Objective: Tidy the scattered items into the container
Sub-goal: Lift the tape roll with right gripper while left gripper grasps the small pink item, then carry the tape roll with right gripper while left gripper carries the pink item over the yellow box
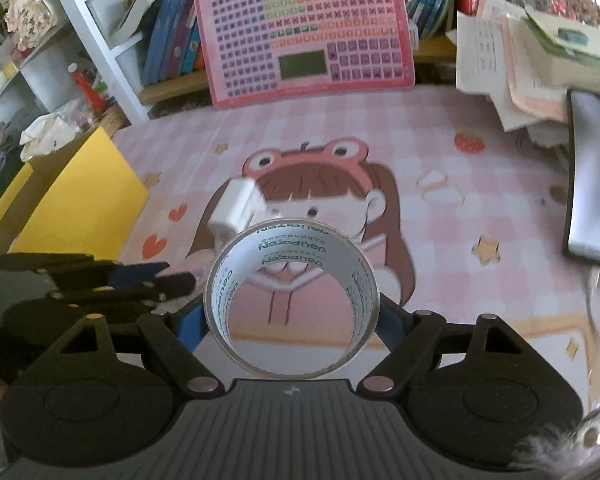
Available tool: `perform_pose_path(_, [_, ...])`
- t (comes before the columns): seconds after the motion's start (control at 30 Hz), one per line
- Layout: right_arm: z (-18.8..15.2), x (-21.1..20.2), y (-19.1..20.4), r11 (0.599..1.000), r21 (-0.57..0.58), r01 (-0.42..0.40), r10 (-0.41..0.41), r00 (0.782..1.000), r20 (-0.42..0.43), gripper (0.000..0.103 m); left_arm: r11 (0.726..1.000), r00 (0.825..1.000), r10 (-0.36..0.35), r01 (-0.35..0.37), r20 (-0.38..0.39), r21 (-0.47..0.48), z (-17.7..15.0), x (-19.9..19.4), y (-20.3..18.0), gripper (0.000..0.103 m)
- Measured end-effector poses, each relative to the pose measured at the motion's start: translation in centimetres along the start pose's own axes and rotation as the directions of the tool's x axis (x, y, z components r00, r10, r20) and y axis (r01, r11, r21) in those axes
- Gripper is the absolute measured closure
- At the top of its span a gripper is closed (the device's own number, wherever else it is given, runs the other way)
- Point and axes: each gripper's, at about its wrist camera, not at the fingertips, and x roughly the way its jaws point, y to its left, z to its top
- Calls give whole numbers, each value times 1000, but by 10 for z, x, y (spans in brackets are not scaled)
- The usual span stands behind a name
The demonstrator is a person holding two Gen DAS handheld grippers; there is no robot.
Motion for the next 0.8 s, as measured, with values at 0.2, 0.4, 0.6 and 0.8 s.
perform_pose_path(0.2, [-19, -3, 14, 1000, 5, -16, 16, 999, -34, 21, 993, 999, -42, 41, -9, -109, -19, -25, 11, 85])
perform_pose_path(0.4, [-36, -11, 26, 1000, -15, -27, 26, 998, -56, 21, 986, 997, -73, 71, -7, -149, -35, -47, 12, 85])
perform_pose_path(0.6, [-43, -18, 36, 999, -33, -24, 21, 997, -73, 21, 980, 996, -84, 85, 11, -181, -46, -70, 17, 85])
perform_pose_path(0.8, [-51, -26, 48, 998, -54, -7, 3, 998, -62, 21, 974, 993, -109, 114, 32, -196, -55, -82, 21, 85])
